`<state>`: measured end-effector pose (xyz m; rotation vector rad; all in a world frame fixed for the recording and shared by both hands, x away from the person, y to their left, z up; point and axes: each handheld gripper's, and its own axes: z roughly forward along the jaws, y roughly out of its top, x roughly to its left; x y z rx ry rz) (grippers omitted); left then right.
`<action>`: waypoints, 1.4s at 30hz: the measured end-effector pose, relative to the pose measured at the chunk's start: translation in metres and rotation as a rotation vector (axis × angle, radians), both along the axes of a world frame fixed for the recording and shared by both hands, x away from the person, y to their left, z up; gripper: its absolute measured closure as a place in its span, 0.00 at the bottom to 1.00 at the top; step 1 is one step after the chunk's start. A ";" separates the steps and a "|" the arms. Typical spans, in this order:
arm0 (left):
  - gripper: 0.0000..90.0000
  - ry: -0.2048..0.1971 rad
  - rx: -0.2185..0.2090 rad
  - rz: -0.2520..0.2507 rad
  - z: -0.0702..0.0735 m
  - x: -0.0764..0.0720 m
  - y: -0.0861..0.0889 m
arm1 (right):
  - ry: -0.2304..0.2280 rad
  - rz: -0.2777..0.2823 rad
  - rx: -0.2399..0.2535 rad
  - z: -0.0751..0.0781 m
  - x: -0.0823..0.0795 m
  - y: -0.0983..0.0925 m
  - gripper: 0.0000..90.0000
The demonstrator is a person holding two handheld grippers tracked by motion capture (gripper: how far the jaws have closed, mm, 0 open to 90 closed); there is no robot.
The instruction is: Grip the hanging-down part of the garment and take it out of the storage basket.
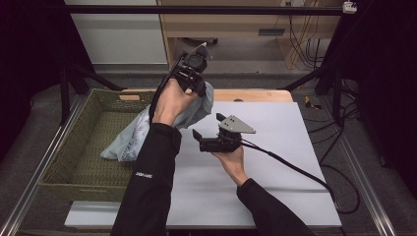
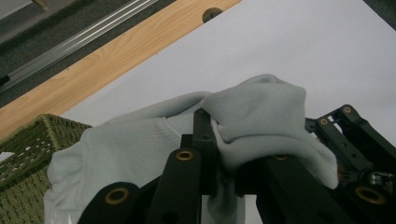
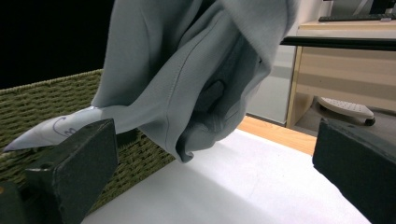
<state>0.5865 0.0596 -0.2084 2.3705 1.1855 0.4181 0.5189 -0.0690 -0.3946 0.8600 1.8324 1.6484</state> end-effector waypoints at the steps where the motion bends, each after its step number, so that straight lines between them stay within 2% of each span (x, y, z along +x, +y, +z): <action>1: 0.90 0.000 -0.001 0.001 0.000 0.000 0.001 | -0.004 -0.001 -0.014 -0.003 0.004 0.002 0.01; 7: 0.90 -0.004 0.001 0.005 0.002 -0.001 0.003 | 0.009 0.011 -0.011 -0.009 0.013 0.011 0.02; 10: 0.90 -0.004 0.001 0.002 0.001 -0.001 0.003 | 0.037 0.020 -0.025 -0.014 0.019 0.020 0.03; 22: 0.90 -0.004 0.001 0.000 0.004 -0.003 0.006 | 0.043 0.030 -0.061 -0.021 0.030 0.042 0.11; 24: 0.90 -0.005 -0.002 0.000 0.004 -0.003 0.007 | 0.028 0.033 -0.074 -0.023 0.034 0.046 0.19; 25: 0.90 -0.004 -0.001 -0.002 0.004 -0.003 0.007 | 0.060 0.035 -0.047 -0.023 0.034 0.048 0.22; 26: 0.90 -0.004 0.001 -0.003 0.004 -0.004 0.007 | 0.013 0.033 -0.081 -0.025 0.038 0.048 0.26; 27: 0.90 -0.004 0.003 -0.005 0.004 -0.004 0.007 | 0.024 0.027 -0.096 -0.025 0.038 0.047 0.31; 28: 0.90 -0.004 0.001 -0.005 0.004 -0.004 0.007 | 0.024 0.027 -0.096 -0.025 0.038 0.047 0.31; 29: 0.90 -0.004 0.003 -0.005 0.003 -0.004 0.007 | 0.008 0.031 -0.085 -0.026 0.039 0.050 0.37; 30: 0.90 -0.004 0.003 -0.004 0.003 -0.004 0.008 | 0.055 0.033 -0.061 -0.024 0.035 0.051 0.41; 31: 0.90 -0.007 0.004 -0.002 0.003 -0.004 0.008 | 0.011 0.023 -0.087 -0.026 0.039 0.049 0.52; 32: 0.90 -0.005 0.005 -0.004 0.004 -0.004 0.009 | 0.011 0.023 -0.087 -0.026 0.039 0.049 0.52; 33: 0.90 -0.005 0.005 -0.002 0.004 -0.004 0.009 | 0.074 0.034 -0.049 -0.024 0.036 0.051 0.61; 34: 0.90 -0.006 0.005 -0.003 0.004 -0.004 0.010 | 0.082 0.033 -0.054 -0.023 0.035 0.051 0.67; 35: 0.90 -0.003 0.004 -0.001 0.003 -0.004 0.010 | 0.082 0.033 -0.054 -0.023 0.035 0.051 0.67; 36: 0.90 -0.007 0.008 0.000 0.003 -0.004 0.010 | 0.075 0.035 -0.046 -0.024 0.035 0.051 0.76; 37: 0.90 -0.004 0.001 0.002 0.003 -0.004 0.010 | 0.075 0.035 -0.046 -0.024 0.035 0.051 0.76; 38: 0.90 -0.003 0.003 0.001 0.003 -0.004 0.010 | 0.043 0.037 -0.075 -0.025 0.036 0.050 0.87; 39: 0.90 -0.007 0.007 0.001 0.002 -0.004 0.009 | 0.094 0.046 -0.049 -0.023 0.033 0.051 0.89; 40: 0.90 -0.006 0.006 0.002 0.002 -0.004 0.009 | 0.094 0.046 -0.049 -0.023 0.033 0.051 0.89; 41: 0.90 -0.007 0.010 -0.001 0.002 -0.004 0.008 | 0.059 0.039 -0.093 -0.024 0.035 0.048 0.92; 42: 0.90 -0.006 0.011 -0.001 0.002 -0.004 0.008 | 0.052 0.039 -0.093 -0.023 0.036 0.048 0.92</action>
